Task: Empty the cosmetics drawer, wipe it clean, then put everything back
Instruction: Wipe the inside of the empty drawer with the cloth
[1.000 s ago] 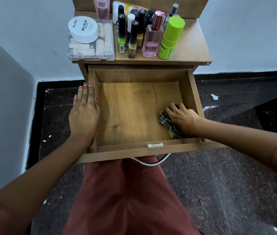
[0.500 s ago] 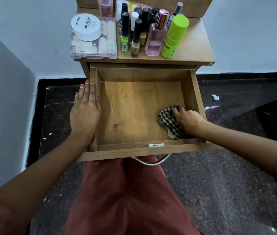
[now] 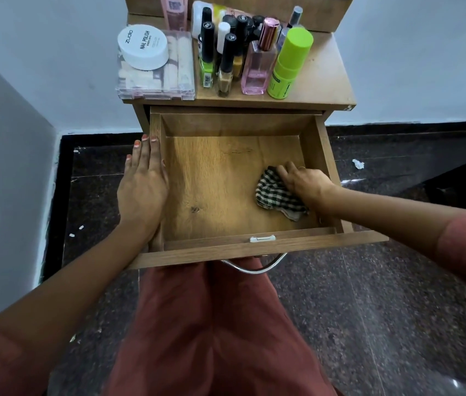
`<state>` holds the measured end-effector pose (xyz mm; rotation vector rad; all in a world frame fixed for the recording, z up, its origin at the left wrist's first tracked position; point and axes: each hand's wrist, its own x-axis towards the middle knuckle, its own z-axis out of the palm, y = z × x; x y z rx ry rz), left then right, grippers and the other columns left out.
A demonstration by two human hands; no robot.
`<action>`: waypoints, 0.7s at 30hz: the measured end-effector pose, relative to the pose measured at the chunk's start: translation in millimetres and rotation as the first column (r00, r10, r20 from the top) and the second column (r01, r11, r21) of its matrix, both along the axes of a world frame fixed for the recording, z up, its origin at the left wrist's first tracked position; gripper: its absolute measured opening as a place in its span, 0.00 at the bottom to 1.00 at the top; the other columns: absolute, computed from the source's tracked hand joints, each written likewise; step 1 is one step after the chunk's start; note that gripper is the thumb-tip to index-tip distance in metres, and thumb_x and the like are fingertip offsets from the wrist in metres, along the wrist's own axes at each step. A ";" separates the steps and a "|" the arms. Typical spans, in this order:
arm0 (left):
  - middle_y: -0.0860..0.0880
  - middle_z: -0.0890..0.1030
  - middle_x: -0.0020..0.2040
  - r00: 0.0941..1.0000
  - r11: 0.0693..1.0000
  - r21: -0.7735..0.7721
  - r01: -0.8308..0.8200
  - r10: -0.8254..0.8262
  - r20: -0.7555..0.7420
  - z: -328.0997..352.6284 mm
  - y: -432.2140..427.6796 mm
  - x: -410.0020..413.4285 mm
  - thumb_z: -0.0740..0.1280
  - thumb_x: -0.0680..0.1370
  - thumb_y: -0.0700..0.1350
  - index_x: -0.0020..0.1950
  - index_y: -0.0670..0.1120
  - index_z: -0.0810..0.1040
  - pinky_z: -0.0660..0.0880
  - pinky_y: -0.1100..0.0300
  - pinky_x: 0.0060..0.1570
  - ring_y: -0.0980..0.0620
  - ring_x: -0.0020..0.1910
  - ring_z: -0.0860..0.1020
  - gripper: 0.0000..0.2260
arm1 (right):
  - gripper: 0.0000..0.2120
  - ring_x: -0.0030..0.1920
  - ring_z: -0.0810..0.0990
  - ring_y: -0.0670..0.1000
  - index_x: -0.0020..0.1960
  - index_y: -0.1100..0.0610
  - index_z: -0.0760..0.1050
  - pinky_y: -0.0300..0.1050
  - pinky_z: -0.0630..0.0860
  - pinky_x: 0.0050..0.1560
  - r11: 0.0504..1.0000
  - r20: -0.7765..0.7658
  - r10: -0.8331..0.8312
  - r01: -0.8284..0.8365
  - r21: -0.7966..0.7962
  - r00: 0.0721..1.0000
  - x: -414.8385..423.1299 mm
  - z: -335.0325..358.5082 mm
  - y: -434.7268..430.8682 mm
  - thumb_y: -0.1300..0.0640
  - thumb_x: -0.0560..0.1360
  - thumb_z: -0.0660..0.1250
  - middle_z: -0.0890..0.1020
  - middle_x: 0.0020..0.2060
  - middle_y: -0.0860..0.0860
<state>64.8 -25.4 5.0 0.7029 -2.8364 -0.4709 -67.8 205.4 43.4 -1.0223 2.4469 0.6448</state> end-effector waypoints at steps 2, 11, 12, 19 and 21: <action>0.39 0.57 0.74 1.000 1.000 -0.001 -0.001 0.001 0.002 0.6 0.0 0.9 0.50 0.82 0.40 0.73 0.37 0.55 0.50 0.52 0.73 0.44 0.75 0.55 0.20 | 0.32 0.60 0.75 0.60 0.73 0.61 0.46 0.49 0.75 0.57 1.000 0.036 0.020 -0.021 0.011 0.999 -4.3 1.5 2.4 0.67 0.75 0.60 0.64 0.67 0.60; 0.39 0.57 0.74 1.000 1.000 0.003 0.005 -0.005 0.002 1.8 0.7 3.8 0.49 0.82 0.39 0.73 0.37 0.54 0.49 0.53 0.73 0.44 0.75 0.54 0.20 | 0.29 0.58 0.77 0.58 0.73 0.64 0.45 0.48 0.76 0.56 0.997 0.062 0.048 -0.051 0.053 0.997 24.6 -11.7 25.0 0.66 0.77 0.56 0.67 0.65 0.60; 0.39 0.57 0.74 1.000 1.000 0.008 0.007 -0.007 0.002 1.7 0.7 3.7 0.49 0.82 0.39 0.73 0.37 0.54 0.49 0.53 0.73 0.44 0.75 0.54 0.20 | 0.29 0.59 0.77 0.58 0.73 0.63 0.46 0.49 0.76 0.56 0.999 0.068 0.023 -0.026 0.041 0.997 25.8 -12.8 24.6 0.67 0.77 0.57 0.66 0.65 0.60; 0.37 0.58 0.74 1.000 1.000 0.014 0.017 -0.017 -0.007 1.6 0.4 2.9 0.50 0.82 0.39 0.73 0.36 0.55 0.50 0.51 0.73 0.43 0.75 0.54 0.20 | 0.31 0.59 0.75 0.60 0.72 0.57 0.51 0.51 0.76 0.55 0.993 0.100 -0.086 0.093 -0.073 0.991 0.6 -1.9 10.7 0.68 0.74 0.61 0.64 0.66 0.60; 0.37 0.59 0.73 1.000 1.000 0.010 0.020 -0.020 -0.015 1.7 0.3 2.9 0.50 0.82 0.39 0.73 0.36 0.56 0.52 0.50 0.73 0.42 0.74 0.55 0.20 | 0.29 0.60 0.75 0.61 0.72 0.55 0.53 0.52 0.76 0.55 0.990 0.067 -0.096 0.102 -0.097 0.993 -10.4 0.8 3.1 0.68 0.75 0.60 0.63 0.67 0.60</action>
